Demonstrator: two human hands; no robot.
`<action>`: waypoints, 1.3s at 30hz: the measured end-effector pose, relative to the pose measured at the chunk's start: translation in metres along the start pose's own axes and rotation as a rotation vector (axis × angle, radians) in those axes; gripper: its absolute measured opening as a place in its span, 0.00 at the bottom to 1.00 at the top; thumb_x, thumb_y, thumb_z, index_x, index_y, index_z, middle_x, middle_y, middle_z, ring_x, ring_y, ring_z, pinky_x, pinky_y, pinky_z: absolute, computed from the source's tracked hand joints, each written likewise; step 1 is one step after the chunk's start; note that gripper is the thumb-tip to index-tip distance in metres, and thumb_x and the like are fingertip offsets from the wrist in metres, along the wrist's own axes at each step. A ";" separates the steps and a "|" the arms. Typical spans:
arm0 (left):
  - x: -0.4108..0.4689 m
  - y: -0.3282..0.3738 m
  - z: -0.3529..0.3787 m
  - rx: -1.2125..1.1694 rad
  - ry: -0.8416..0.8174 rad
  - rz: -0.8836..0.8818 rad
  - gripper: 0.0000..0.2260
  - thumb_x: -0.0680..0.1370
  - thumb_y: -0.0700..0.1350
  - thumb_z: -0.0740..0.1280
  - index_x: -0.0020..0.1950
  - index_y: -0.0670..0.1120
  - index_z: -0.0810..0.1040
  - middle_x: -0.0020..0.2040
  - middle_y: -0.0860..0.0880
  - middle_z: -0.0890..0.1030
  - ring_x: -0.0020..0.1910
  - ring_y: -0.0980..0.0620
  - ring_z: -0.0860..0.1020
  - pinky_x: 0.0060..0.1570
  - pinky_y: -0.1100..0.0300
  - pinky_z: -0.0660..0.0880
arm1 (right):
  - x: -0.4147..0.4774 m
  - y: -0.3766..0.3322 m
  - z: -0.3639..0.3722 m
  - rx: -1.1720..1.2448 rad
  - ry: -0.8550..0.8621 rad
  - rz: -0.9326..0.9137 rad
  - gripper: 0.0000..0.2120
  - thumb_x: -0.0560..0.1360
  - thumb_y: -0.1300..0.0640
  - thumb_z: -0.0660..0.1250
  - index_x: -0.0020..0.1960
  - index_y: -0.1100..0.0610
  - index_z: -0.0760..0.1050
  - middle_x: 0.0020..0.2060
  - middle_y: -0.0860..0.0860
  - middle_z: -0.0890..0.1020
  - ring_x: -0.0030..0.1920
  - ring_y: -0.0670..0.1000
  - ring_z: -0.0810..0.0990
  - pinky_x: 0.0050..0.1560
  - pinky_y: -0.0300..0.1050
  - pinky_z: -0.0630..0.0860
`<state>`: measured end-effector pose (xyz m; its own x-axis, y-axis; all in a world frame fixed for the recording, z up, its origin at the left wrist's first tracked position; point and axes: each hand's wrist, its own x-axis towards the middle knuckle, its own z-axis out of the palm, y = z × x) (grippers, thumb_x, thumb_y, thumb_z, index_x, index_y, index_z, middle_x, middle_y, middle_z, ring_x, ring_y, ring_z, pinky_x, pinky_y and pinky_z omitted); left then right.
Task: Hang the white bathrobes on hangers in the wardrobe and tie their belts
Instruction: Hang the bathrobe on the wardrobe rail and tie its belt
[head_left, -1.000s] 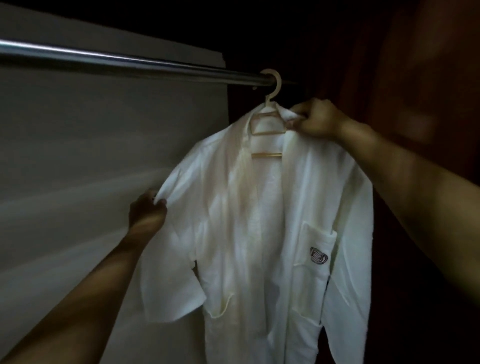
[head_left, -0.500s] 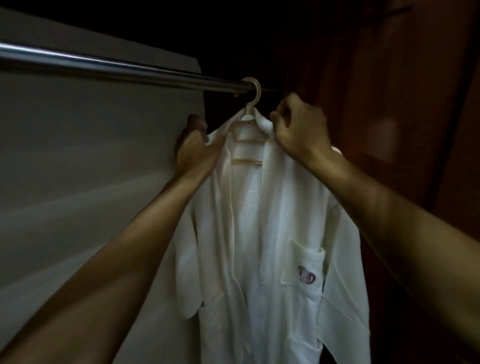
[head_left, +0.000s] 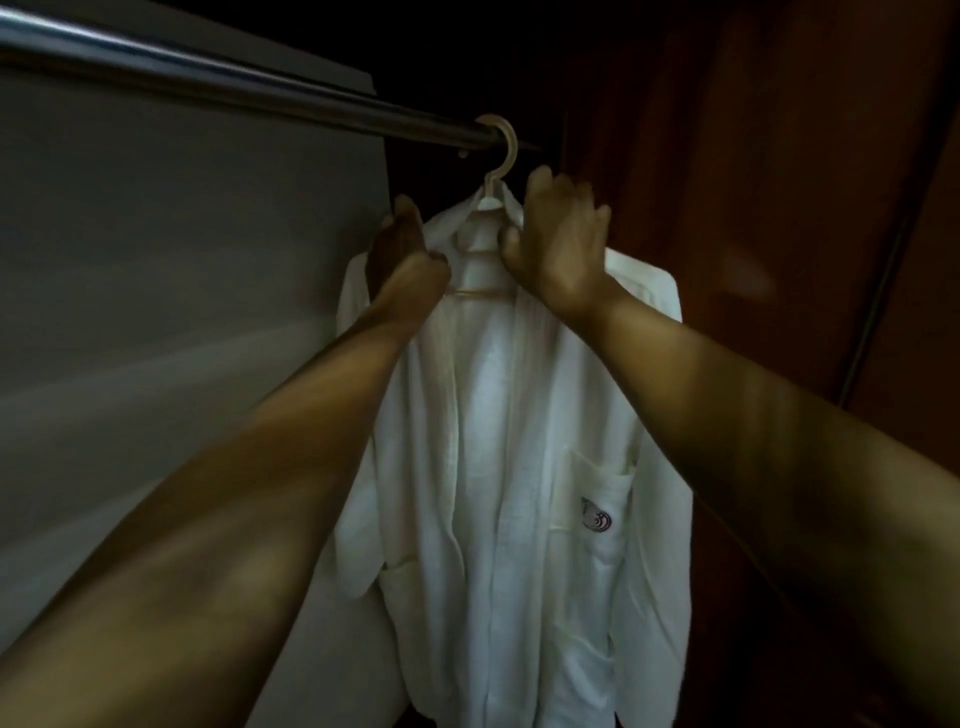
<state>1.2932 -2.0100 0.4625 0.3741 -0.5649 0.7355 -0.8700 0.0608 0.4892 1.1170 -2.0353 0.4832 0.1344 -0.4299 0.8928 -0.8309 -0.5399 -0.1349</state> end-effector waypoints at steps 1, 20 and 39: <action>0.000 0.001 -0.004 -0.011 0.006 -0.011 0.29 0.73 0.43 0.67 0.74 0.39 0.70 0.67 0.39 0.76 0.65 0.40 0.76 0.57 0.56 0.72 | 0.002 -0.006 -0.001 -0.021 -0.009 -0.009 0.16 0.76 0.53 0.64 0.61 0.58 0.72 0.54 0.56 0.79 0.57 0.59 0.77 0.54 0.55 0.70; -0.184 -0.083 0.045 -0.117 -0.103 -0.456 0.21 0.72 0.41 0.63 0.65 0.43 0.79 0.60 0.42 0.81 0.58 0.41 0.80 0.58 0.53 0.78 | -0.167 0.056 0.070 0.461 -0.113 0.321 0.14 0.68 0.68 0.62 0.51 0.56 0.70 0.45 0.51 0.74 0.45 0.53 0.74 0.45 0.48 0.70; -0.279 -0.029 0.091 -0.438 -0.096 -0.365 0.13 0.75 0.38 0.66 0.36 0.47 0.63 0.30 0.55 0.67 0.29 0.57 0.66 0.30 0.61 0.64 | -0.265 0.027 0.077 0.541 -0.325 0.360 0.08 0.77 0.62 0.64 0.53 0.58 0.66 0.36 0.48 0.73 0.36 0.50 0.74 0.39 0.46 0.68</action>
<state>1.1848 -1.9294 0.2008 0.5768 -0.6840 0.4465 -0.4680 0.1713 0.8670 1.1000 -1.9915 0.2095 0.1259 -0.7964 0.5914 -0.4817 -0.5703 -0.6654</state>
